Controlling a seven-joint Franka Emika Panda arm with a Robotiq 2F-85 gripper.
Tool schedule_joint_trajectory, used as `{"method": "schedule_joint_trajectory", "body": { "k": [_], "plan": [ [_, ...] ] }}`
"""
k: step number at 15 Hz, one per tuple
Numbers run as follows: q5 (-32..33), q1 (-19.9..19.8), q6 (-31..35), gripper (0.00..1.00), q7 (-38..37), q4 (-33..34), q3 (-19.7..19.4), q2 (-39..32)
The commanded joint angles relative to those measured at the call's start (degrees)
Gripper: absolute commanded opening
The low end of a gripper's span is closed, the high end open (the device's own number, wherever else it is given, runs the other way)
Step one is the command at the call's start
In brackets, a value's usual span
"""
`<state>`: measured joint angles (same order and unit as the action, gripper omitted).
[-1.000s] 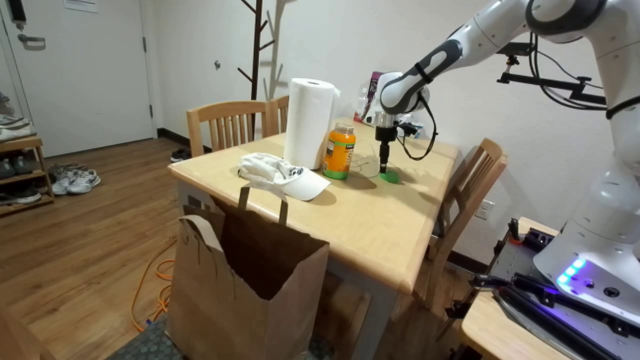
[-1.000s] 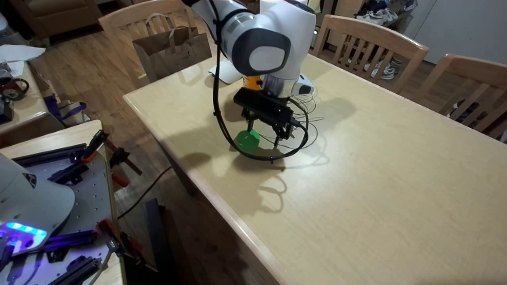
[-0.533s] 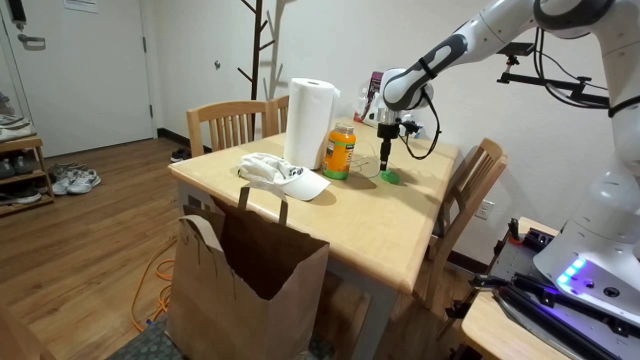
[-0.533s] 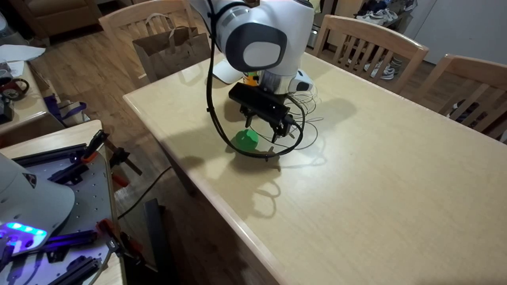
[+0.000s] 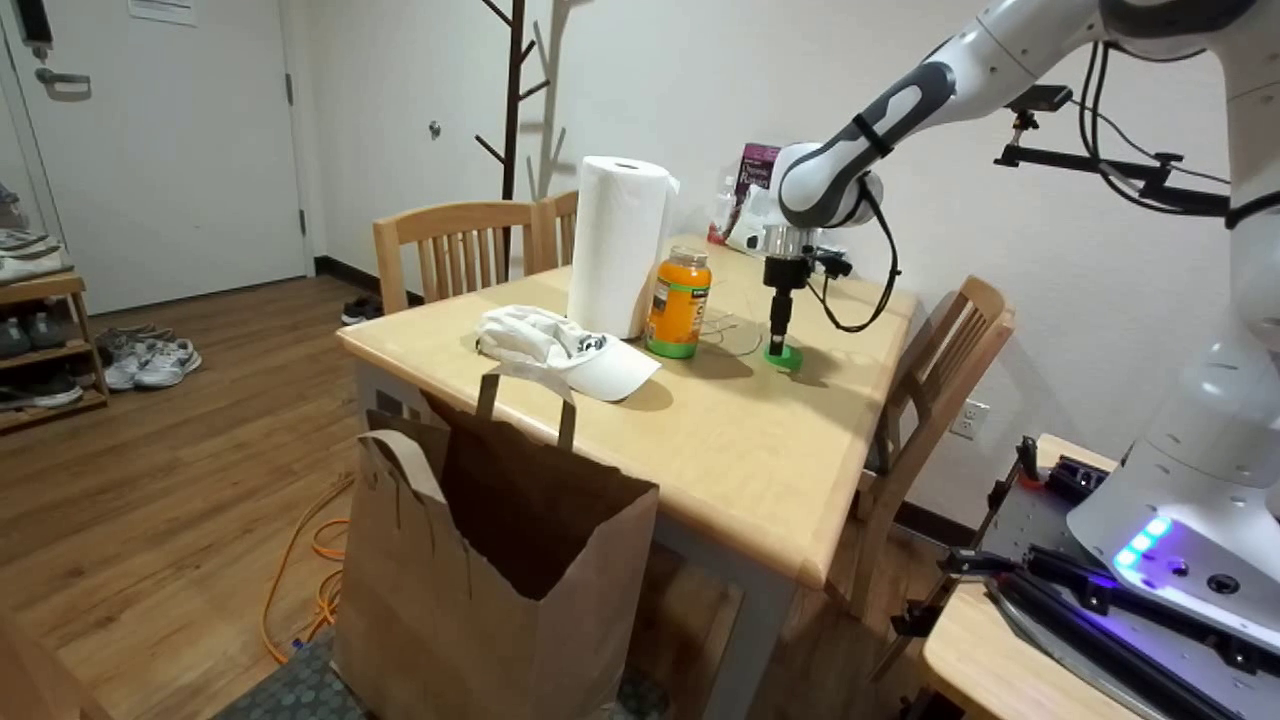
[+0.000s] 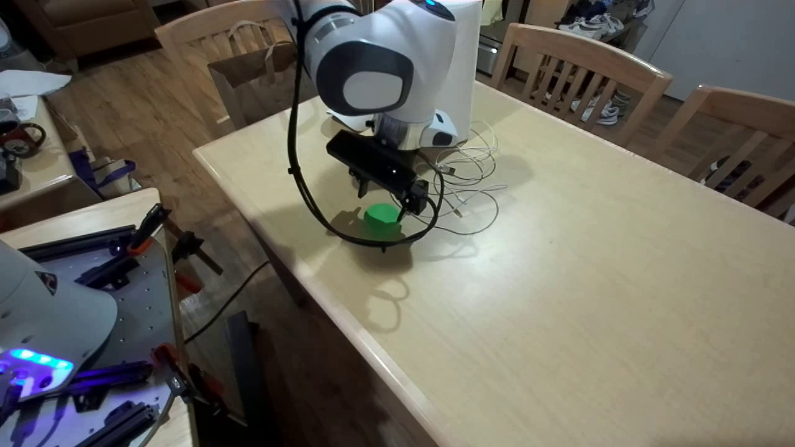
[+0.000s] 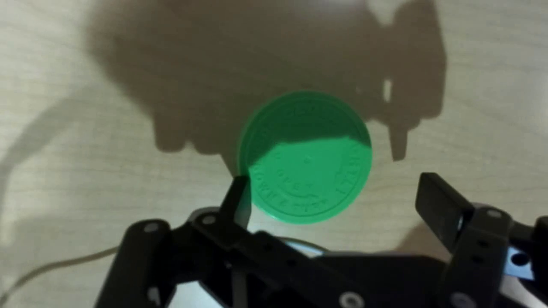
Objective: Pick up the lid and put it on the bottle
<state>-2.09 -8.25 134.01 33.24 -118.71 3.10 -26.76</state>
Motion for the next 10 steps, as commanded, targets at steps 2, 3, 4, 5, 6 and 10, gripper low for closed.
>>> {"method": "schedule_joint_trajectory", "body": {
  "k": [2,3,4,5,6,10],
  "plan": [
    [1.3,-0.8,10.4,1.00,0.9,-8.7,-0.2,3.6],
    [1.9,-0.9,12.7,1.00,1.1,-9.9,-0.4,3.7],
    [2.6,-1.0,15.2,1.00,1.0,-11.2,-0.8,3.9],
    [4.0,-0.6,17.9,1.00,0.6,-12.4,-1.4,4.0],
    [5.3,-0.4,19.9,1.00,0.0,-13.5,-1.9,4.3],
    [8.5,-0.2,24.3,0.75,-1.3,-15.9,-2.5,5.4]
  ]
}}
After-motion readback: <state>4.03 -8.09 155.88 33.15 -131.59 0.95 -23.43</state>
